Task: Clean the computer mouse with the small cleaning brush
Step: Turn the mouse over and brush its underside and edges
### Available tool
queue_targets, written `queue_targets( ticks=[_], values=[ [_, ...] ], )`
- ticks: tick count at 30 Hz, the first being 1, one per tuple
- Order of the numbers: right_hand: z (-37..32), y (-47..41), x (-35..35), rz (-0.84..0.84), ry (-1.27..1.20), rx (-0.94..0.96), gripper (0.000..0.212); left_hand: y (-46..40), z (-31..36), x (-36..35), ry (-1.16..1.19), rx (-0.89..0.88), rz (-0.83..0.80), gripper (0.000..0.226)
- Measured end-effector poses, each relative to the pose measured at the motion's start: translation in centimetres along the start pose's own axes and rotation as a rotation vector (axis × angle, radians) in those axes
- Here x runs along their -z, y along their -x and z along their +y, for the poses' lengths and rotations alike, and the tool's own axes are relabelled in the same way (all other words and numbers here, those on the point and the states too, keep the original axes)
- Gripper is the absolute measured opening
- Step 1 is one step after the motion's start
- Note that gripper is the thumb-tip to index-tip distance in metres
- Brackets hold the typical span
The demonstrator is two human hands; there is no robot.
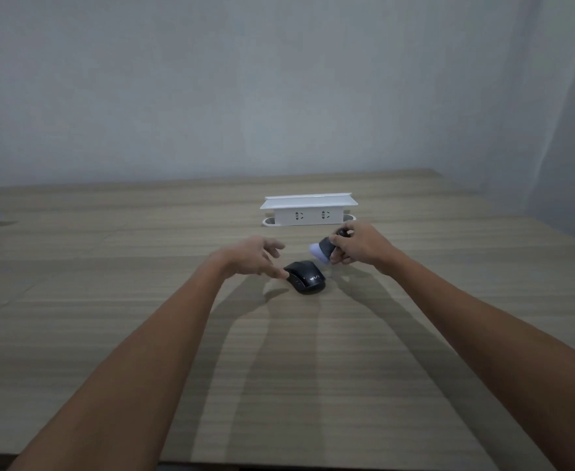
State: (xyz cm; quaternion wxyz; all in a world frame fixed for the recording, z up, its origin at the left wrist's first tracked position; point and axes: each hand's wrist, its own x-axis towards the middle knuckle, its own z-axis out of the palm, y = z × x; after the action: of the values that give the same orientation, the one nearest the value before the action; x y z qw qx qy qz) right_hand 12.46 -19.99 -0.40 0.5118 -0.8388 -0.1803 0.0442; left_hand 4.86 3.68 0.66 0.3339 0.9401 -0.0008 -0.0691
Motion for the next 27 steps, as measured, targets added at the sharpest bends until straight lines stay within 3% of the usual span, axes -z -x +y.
queue_targets(
  ticks=[3, 8, 15, 21, 27],
  values=[
    [0.2, 0.5, 0.8, 0.007, 0.065, 0.022, 0.019, -1.1, 0.3, -0.2, -0.129, -0.058, -0.065, 0.086],
    [0.1, 1.3, 0.9, -0.047, 0.151, 0.105, 0.021, -2.6, 0.3, -1.0, -0.144, -0.069, -0.212, 0.082],
    [0.5, 1.8, 0.2, 0.019, 0.396, 0.319, 0.015, -3.1, -0.3, -0.7, -0.268, -0.137, -0.184, 0.08],
    [-0.3, 2.9, -0.6, 0.02, 0.187, 0.36, 0.016, -2.6, -0.4, -0.9, -0.303, -0.171, -0.149, 0.064],
    [-1.1, 2.5, -0.3, 0.076, 0.358, 0.334, 0.014, -2.6, -0.8, -1.2, -0.272, -0.174, -0.126, 0.071]
  ],
)
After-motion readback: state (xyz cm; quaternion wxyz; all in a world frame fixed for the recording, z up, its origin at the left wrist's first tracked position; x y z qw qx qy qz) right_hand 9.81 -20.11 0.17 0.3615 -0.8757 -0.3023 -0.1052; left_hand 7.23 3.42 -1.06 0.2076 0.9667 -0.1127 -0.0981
